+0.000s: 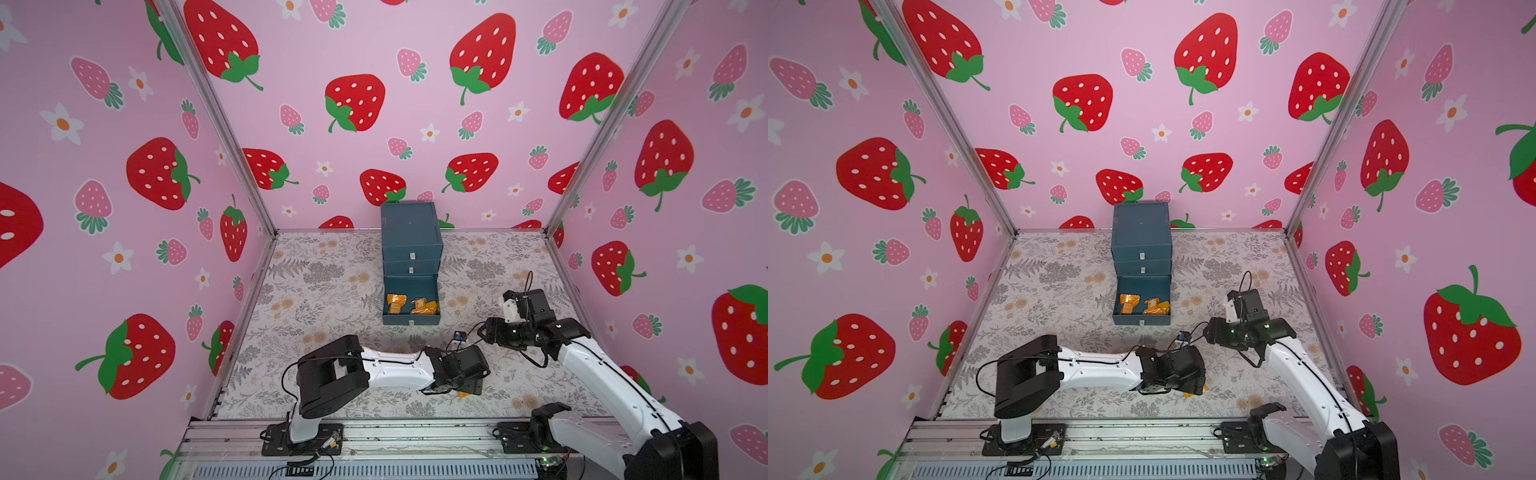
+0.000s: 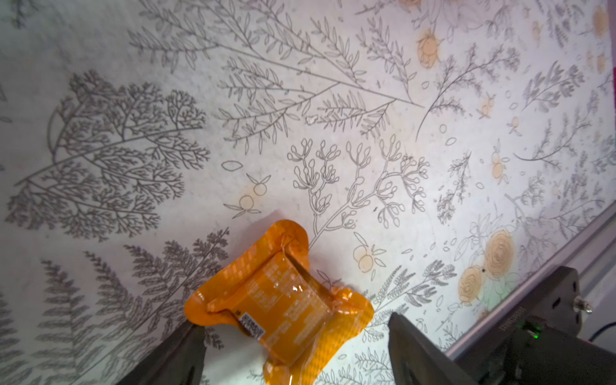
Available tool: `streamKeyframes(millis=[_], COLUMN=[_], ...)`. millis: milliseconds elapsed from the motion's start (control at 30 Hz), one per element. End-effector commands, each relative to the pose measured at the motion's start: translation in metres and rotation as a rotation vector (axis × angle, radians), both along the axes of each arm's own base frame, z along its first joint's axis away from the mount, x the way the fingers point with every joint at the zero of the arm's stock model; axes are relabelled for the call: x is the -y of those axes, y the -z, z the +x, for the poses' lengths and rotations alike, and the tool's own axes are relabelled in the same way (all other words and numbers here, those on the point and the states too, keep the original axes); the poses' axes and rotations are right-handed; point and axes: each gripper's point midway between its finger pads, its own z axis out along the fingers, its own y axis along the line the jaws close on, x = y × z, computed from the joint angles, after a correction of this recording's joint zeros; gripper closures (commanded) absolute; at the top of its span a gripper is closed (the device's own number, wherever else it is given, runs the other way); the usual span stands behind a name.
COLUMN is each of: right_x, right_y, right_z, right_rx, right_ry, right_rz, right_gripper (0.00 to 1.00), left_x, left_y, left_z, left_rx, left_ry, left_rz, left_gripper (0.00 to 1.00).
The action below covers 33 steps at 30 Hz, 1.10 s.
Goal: Place the cookies into the drawer by color
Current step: Pick up the cookie at the center of the board.
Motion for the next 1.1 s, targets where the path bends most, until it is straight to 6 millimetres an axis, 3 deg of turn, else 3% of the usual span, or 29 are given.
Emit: streamKeyframes(millis=[0, 300, 467, 700, 933, 1067], right_x=[-0.002, -0.003, -0.004, -0.004, -0.005, -0.005], right_y=[0.002, 0.005, 0.005, 0.007, 0.007, 0.005], right_z=[0.0, -0.001, -0.001, -0.001, -0.001, -0.001], right_rx=[-0.005, -0.021, -0.021, -0.029, -0.031, -0.022], right_ry=[-0.013, -0.019, -0.021, -0.025, -0.027, -0.029], right_rz=[0.009, 0.012, 0.013, 0.013, 0.017, 0.021], right_gripper=[0.38, 0.39, 0.38, 0.38, 0.39, 0.39], left_x=[-0.003, -0.036, -0.045, -0.043, -0.029, -0.028], left_y=[0.007, 0.015, 0.018, 0.021, 0.021, 0.024], left_z=[0.007, 0.016, 0.015, 0.011, 0.016, 0.018], left_rx=[0.029, 0.135, 0.133, 0.115, 0.133, 0.113], left_ry=[0.0, 0.002, 0.019, 0.054, 0.129, 0.131], left_rz=[0.065, 0.372, 0.411, 0.37, 0.329, 0.309], left_gripper=[0.12, 0.19, 0.31, 0.43, 0.51, 0.68])
